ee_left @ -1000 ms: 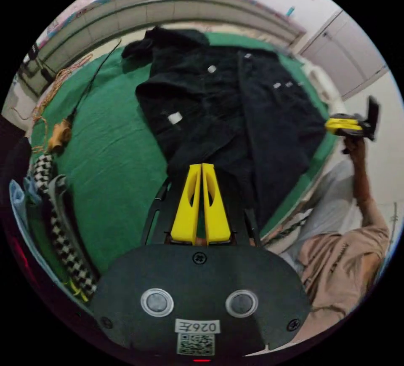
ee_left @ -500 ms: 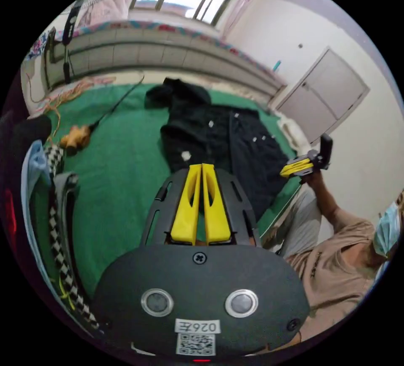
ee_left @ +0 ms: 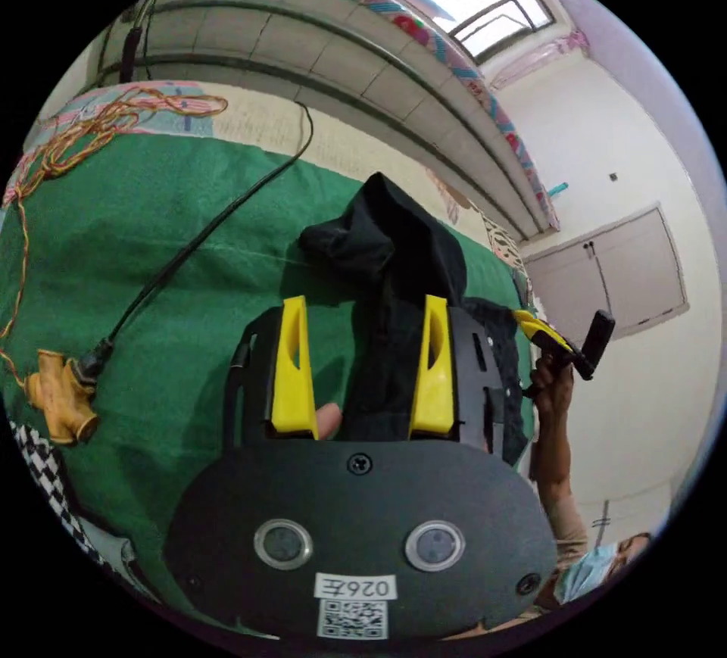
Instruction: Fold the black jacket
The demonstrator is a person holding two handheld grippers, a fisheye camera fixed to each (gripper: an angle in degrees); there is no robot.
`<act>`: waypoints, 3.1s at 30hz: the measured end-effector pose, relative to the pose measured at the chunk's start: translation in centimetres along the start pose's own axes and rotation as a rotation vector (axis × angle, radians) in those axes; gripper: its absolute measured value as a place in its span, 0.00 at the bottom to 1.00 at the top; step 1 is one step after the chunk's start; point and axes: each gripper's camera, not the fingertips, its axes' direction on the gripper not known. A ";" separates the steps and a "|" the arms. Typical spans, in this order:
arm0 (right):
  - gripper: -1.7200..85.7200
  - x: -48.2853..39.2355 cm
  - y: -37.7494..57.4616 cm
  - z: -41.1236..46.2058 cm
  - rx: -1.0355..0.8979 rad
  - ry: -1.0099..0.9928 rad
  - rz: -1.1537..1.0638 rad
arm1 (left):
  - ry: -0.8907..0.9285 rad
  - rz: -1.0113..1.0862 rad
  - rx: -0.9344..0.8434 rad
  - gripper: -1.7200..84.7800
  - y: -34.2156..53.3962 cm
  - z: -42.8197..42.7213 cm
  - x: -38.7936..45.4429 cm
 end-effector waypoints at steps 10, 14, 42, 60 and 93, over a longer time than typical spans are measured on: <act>0.03 9.0 -7.2 11.1 -0.103 -0.433 0.139 | 0.256 0.007 0.148 0.08 -5.5 2.0 -4.2; 0.09 8.6 -3.8 5.0 0.095 -0.405 0.018 | 0.293 0.260 0.302 0.07 -6.0 -2.4 2.3; 0.11 -1.7 15.5 -3.6 -0.218 -0.193 -0.096 | 0.335 0.841 -0.275 0.02 25.4 -6.3 16.5; 0.11 -2.5 27.0 -8.7 -0.456 -0.250 0.086 | 0.365 0.601 -0.329 0.09 27.0 -1.0 15.2; 0.01 8.4 40.0 -33.9 -0.016 0.249 0.301 | 0.378 0.693 -0.064 0.01 18.6 10.6 31.0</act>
